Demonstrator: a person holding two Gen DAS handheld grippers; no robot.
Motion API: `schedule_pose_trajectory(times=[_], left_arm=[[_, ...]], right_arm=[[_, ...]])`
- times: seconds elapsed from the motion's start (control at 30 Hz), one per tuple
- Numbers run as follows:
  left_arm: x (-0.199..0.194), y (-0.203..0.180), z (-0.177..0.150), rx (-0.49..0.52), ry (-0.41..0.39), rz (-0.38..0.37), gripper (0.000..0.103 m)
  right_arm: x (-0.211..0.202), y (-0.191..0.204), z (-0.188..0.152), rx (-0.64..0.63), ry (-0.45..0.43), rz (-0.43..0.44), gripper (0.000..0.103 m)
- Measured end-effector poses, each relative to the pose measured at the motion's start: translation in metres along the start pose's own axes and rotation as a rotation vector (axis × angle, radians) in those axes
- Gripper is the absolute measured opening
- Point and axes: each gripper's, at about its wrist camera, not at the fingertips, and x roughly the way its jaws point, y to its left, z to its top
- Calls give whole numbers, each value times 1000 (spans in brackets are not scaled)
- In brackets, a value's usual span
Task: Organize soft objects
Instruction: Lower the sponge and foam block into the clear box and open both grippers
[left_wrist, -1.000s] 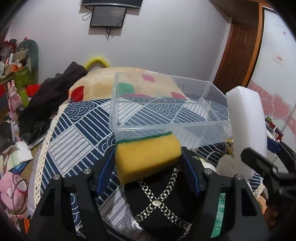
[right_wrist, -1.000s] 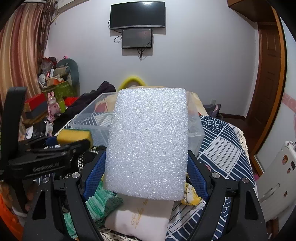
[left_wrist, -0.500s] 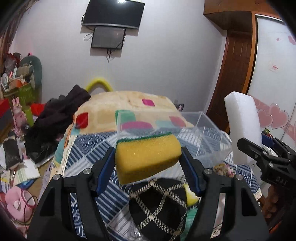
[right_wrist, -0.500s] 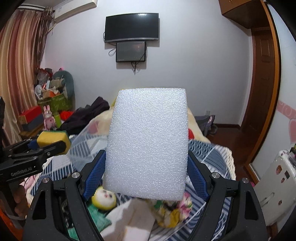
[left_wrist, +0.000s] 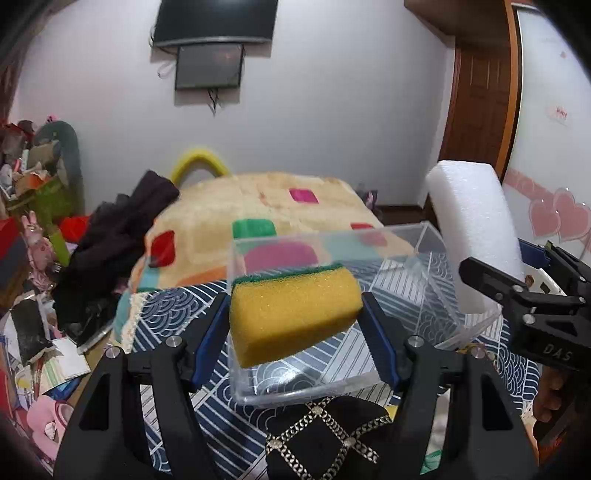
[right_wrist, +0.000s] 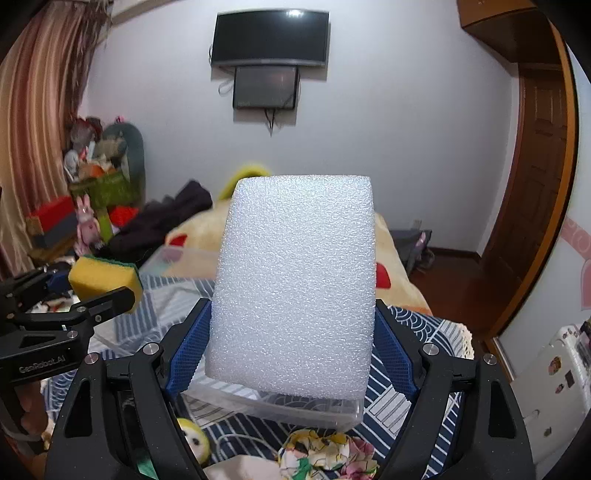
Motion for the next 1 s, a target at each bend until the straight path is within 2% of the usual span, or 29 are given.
schedule_pose_trajectory(times=[0.27,0.5,0.73,1.0], left_arm=[[46,-8,1,69,113,11,69],[57,-12,-4,82,152,-1,69],[56,-14,-6,89,167,1,73],[23,-13,0,75,98,-14,86]], right_arm=[[33,7,-8,-55,154,21,81],[45,5,-8,-61,227,35,81],[40,0,-6,-63,219,43,84],[21,-8,2,-38,152,46,87]])
